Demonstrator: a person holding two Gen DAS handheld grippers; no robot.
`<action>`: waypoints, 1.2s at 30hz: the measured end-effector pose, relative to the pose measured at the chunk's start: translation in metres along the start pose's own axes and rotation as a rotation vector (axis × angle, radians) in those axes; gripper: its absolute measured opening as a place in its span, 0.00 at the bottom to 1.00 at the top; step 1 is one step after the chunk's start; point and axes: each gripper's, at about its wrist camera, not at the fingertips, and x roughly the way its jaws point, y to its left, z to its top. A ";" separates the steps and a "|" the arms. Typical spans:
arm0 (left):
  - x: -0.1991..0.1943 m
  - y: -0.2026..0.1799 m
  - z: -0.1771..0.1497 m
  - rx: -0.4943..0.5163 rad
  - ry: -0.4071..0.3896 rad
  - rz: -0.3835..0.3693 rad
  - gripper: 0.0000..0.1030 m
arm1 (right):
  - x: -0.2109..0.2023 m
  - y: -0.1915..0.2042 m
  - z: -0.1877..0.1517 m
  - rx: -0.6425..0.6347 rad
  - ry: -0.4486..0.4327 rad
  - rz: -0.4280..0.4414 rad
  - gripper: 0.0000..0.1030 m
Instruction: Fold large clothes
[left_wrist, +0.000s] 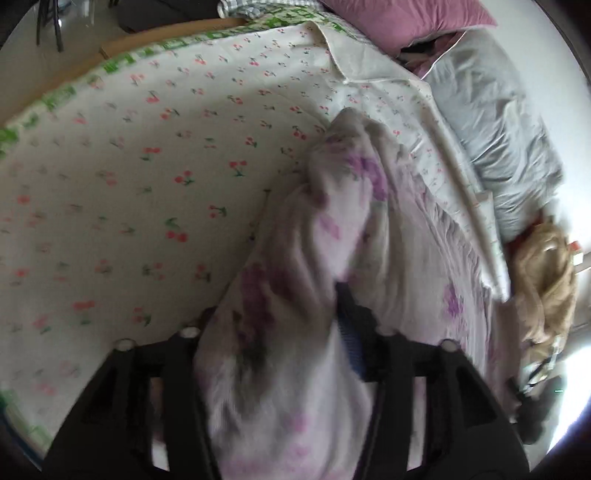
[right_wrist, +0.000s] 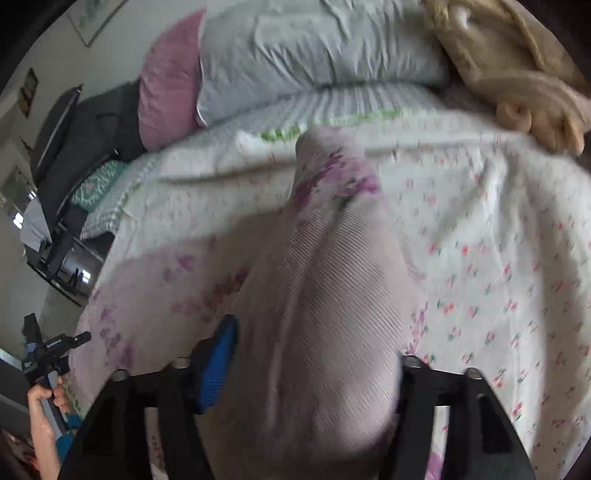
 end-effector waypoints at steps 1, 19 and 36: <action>0.001 0.002 0.001 0.013 -0.027 -0.033 0.63 | 0.012 -0.012 -0.005 0.035 0.037 0.014 0.80; 0.016 -0.017 0.010 -0.095 -0.009 -0.201 0.37 | 0.071 -0.103 -0.003 0.362 0.122 0.324 0.72; -0.145 -0.042 0.020 0.013 -0.571 -0.090 0.29 | -0.013 0.091 0.054 -0.010 -0.215 0.411 0.29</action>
